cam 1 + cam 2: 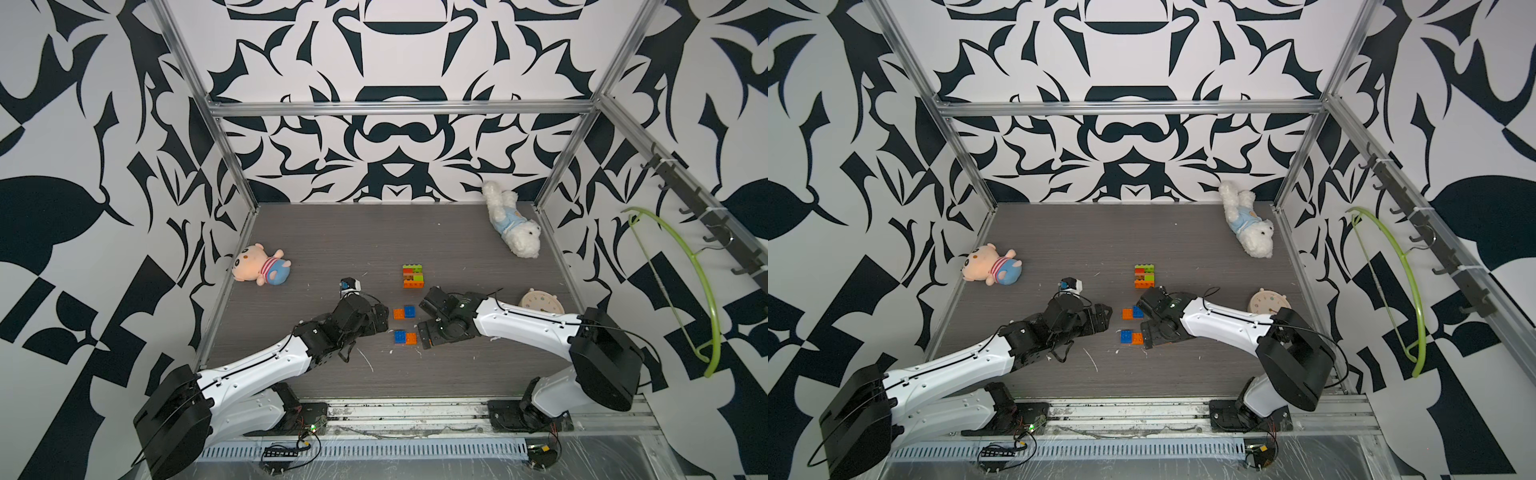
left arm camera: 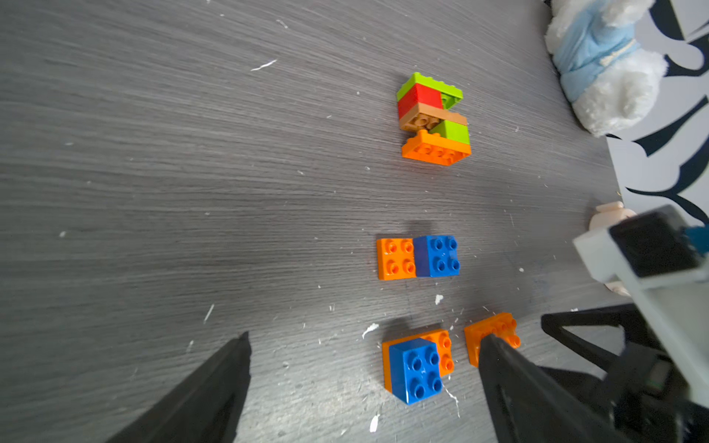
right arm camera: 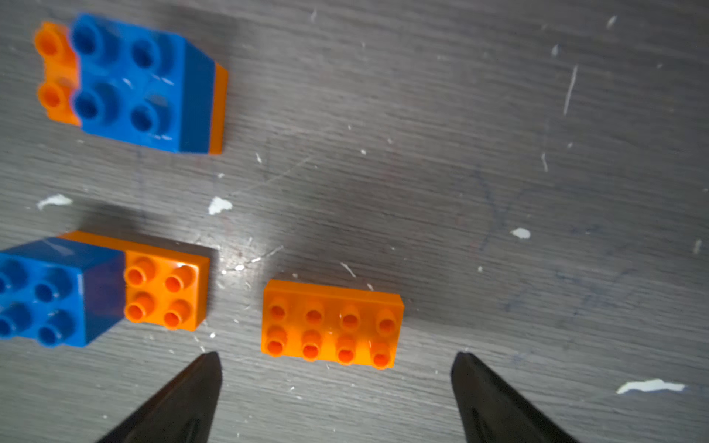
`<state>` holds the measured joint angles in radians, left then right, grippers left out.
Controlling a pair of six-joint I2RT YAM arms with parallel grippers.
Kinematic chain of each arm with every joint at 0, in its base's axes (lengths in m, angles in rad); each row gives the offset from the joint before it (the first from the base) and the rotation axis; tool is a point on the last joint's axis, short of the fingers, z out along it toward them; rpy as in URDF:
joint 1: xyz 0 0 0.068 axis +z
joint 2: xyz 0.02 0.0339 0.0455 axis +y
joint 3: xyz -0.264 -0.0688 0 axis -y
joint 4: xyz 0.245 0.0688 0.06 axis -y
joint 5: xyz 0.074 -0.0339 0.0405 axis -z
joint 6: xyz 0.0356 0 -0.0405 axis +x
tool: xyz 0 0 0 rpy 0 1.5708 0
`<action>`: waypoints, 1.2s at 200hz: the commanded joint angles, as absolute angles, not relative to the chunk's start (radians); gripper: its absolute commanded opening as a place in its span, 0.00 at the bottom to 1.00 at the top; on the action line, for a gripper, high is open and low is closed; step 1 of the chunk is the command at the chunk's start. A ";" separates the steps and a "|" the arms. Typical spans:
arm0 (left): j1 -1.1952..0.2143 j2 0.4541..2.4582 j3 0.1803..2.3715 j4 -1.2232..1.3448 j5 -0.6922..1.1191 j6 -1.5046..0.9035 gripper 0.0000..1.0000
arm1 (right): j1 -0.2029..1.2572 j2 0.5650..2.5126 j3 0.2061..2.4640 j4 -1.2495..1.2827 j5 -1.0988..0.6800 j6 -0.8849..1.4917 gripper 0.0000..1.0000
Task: Assemble the number 5 with lego
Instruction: Pick up the lego brick from the center of the board.
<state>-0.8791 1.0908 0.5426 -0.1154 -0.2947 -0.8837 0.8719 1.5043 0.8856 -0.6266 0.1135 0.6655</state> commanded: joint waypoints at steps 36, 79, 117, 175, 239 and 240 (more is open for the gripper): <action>-0.874 1.074 0.558 -0.210 -0.375 -0.932 0.99 | 0.880 1.473 0.897 -0.618 0.166 0.724 1.00; -0.873 1.088 0.567 -0.213 -0.363 -0.937 0.99 | 0.882 1.494 0.905 -0.619 0.145 0.728 0.97; -0.873 1.102 0.578 -0.203 -0.323 -0.933 0.99 | 0.883 1.512 0.910 -0.618 0.141 0.729 0.93; -0.873 1.132 0.600 -0.203 -0.299 -0.938 0.99 | 0.882 1.562 0.920 -0.629 0.147 0.741 0.89; -0.873 1.221 0.670 -0.234 -0.253 -0.918 0.99 | 0.883 1.624 0.938 -0.627 0.153 0.777 0.85; -0.873 1.222 0.671 -0.234 -0.253 -0.918 0.99 | 0.882 1.626 0.937 -0.627 0.153 0.778 0.85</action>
<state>-0.8761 1.2011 0.6327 -0.2047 -0.2768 -0.9340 0.8787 1.6241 0.9062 -0.6121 0.1322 0.7429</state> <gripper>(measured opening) 0.993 0.863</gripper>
